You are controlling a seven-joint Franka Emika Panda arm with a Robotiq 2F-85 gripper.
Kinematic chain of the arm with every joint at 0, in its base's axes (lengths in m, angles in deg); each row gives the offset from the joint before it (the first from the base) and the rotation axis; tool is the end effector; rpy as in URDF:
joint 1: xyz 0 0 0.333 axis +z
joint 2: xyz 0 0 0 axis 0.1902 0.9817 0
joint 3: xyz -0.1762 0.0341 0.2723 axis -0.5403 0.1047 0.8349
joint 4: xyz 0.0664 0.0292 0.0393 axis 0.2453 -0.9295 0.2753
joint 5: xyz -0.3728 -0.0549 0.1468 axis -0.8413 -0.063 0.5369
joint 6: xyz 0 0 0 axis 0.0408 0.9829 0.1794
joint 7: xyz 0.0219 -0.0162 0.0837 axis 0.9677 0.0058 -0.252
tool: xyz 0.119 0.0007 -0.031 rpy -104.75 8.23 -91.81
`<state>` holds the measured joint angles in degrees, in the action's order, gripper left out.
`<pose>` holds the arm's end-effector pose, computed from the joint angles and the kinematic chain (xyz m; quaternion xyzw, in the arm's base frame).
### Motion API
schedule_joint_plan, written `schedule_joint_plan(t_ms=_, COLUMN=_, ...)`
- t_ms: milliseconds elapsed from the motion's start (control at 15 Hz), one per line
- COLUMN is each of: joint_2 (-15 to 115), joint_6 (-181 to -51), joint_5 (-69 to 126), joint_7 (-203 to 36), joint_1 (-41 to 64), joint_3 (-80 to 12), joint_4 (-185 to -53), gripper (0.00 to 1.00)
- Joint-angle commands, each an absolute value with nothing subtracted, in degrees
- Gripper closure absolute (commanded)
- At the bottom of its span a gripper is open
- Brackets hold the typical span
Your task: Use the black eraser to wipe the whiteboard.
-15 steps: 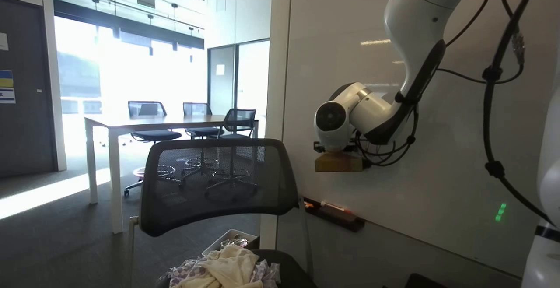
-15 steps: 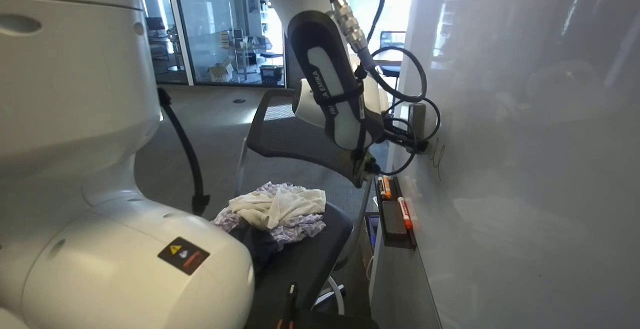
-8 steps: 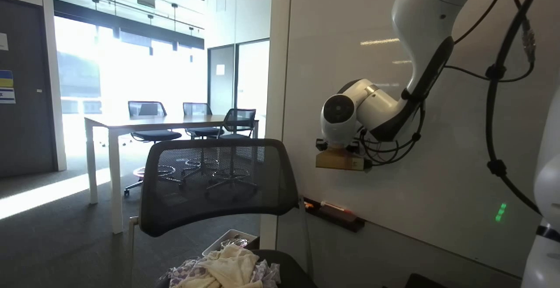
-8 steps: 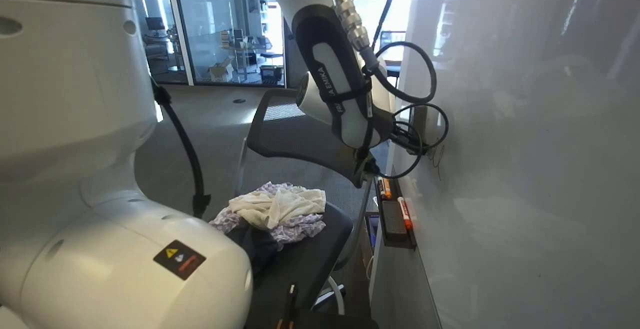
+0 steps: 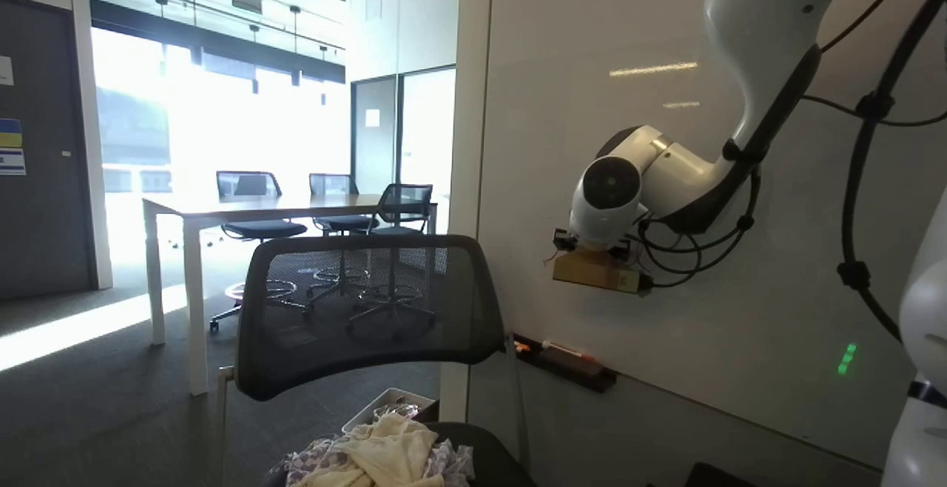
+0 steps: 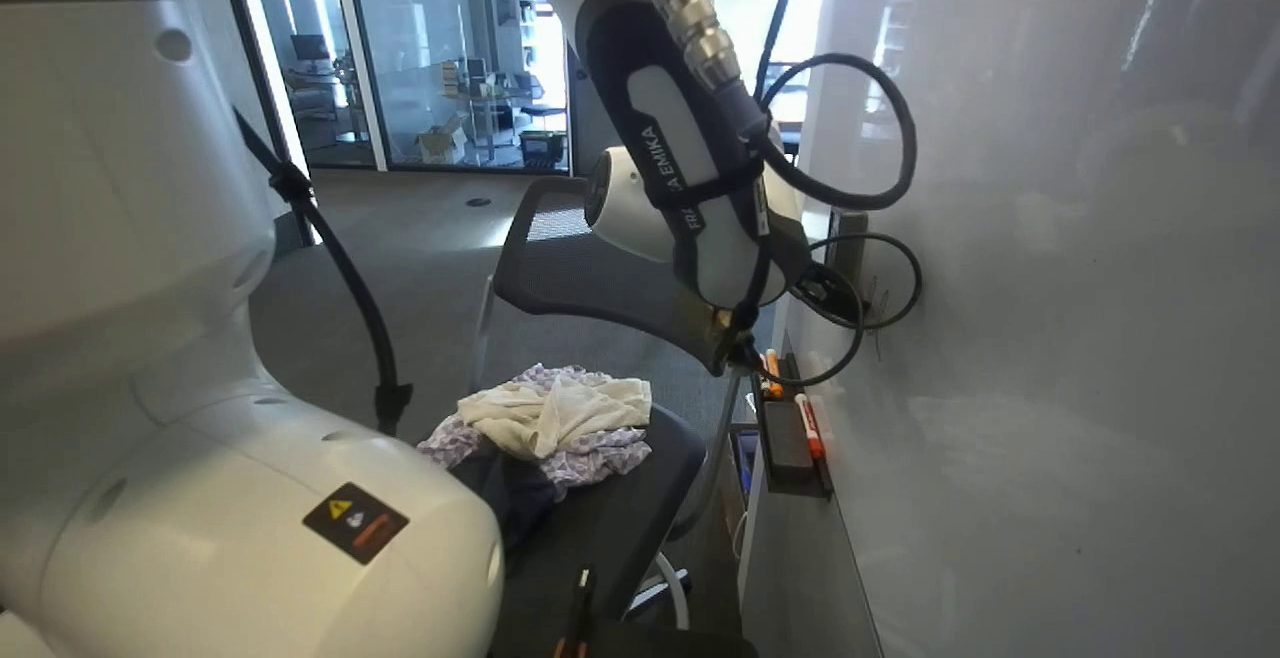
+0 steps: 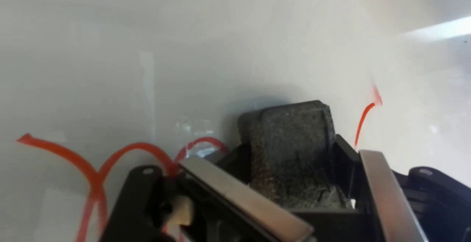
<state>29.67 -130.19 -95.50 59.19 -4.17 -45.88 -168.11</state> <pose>0.4189 -0.2410 0.3070 0.7245 -0.4378 0.4743 0.2416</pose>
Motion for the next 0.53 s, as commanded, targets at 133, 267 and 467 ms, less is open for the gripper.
schedule_joint_plan(t_ms=133, joint_2=21.55, joint_6=-128.89, joint_5=-106.15, joint_7=68.62, joint_1=-7.52, joint_3=-52.68, joint_4=-172.93, gripper=0.66)
schedule_joint_plan(t_ms=267, joint_2=19.62, joint_6=-129.71, joint_5=-107.25, joint_7=68.87, joint_1=-7.68, joint_3=-54.14, joint_4=-174.00, gripper=0.66)
schedule_joint_plan(t_ms=467, joint_2=18.72, joint_6=-130.74, joint_5=-109.11, joint_7=69.16, joint_1=-7.63, joint_3=-56.64, joint_4=-175.11, gripper=0.66)
